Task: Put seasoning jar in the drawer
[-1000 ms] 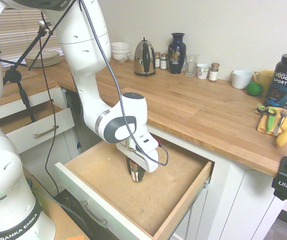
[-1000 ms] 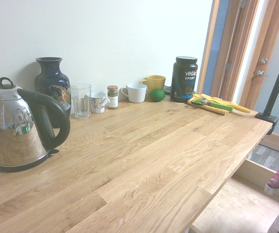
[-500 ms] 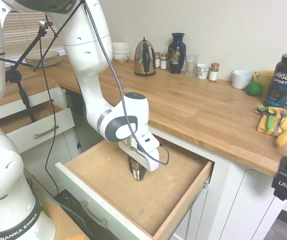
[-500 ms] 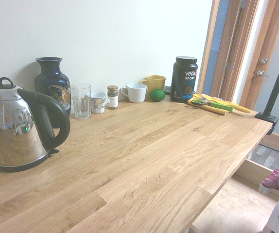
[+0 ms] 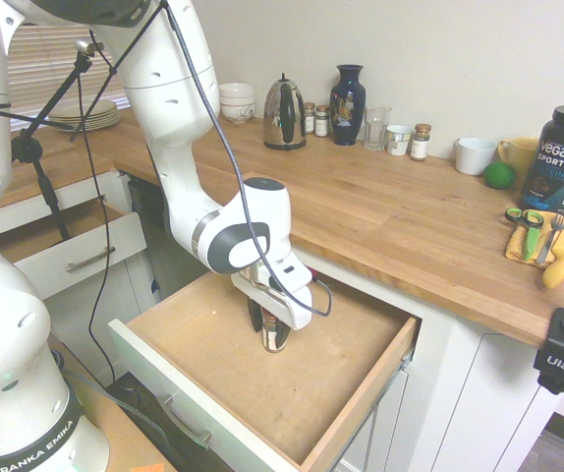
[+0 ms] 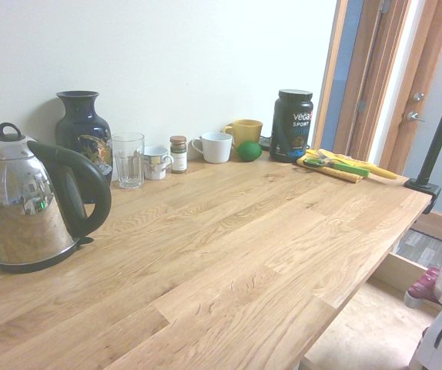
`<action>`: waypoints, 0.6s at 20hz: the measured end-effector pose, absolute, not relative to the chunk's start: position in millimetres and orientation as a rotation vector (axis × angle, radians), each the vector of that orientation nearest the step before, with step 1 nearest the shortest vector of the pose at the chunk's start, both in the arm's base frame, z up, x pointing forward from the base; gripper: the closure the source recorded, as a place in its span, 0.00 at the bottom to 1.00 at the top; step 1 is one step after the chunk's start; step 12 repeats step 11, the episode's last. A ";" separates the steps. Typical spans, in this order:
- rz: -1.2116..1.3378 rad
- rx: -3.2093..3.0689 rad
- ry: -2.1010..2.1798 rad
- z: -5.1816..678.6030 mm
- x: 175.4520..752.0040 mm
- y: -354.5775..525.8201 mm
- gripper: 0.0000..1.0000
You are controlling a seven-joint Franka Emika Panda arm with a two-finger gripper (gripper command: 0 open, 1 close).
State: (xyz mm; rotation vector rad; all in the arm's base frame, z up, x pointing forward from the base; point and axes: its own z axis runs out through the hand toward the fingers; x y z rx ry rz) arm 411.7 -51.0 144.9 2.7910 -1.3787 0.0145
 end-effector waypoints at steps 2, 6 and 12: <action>0.022 2.795 -1.370 146.7 415.8 -47.4 0.00; 0.028 2.787 -1.360 149.5 418.0 -46.2 0.00; 0.030 2.772 -1.372 174.9 419.0 -41.5 0.00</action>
